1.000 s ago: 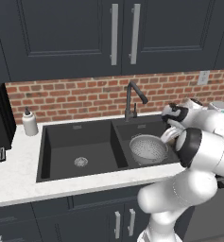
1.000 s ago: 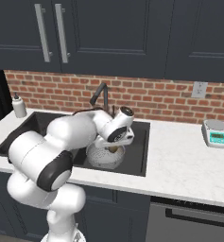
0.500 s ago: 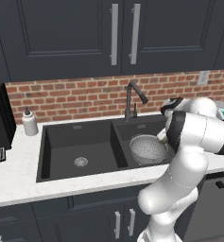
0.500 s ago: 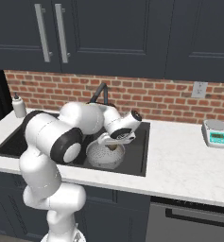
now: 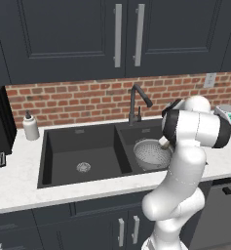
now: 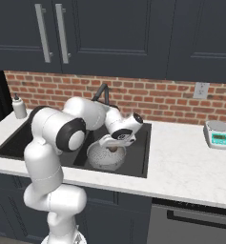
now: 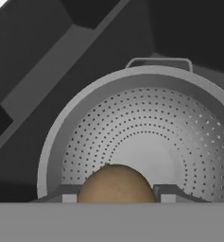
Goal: Put the colander in the sink, put the kiwi in the colander, and turn on the sink faucet and pour water over the colander.
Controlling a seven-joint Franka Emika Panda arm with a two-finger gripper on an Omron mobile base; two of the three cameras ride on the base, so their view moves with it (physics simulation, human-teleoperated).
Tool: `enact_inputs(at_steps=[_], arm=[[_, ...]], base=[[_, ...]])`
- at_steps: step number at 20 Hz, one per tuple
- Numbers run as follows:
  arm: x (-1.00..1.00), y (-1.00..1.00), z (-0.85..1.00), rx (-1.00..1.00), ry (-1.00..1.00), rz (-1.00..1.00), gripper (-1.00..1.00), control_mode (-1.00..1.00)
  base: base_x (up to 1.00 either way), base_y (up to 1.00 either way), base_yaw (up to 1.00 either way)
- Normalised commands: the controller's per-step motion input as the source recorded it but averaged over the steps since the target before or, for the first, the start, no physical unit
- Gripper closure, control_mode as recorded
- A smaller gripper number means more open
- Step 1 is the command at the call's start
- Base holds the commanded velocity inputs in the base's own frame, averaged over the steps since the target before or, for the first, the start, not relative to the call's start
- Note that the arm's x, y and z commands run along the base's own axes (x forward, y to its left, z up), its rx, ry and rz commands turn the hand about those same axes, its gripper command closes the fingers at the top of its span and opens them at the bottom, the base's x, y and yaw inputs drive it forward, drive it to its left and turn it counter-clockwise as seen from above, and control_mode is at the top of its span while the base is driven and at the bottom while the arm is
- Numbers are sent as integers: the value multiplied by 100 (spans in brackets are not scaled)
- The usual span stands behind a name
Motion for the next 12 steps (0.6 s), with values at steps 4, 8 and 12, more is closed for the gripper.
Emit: enact_inputs(at_steps=[4, 8, 12], arm=[[0, 26, -37, 0, 0, 0, 100, -100], [17, 22, -19, 0, 0, 0, 100, -100], [19, 13, -20, -2, 0, 0, 100, -100]], base=[[0, 0, 0], [0, 0, 0], [0, 0, 0]])
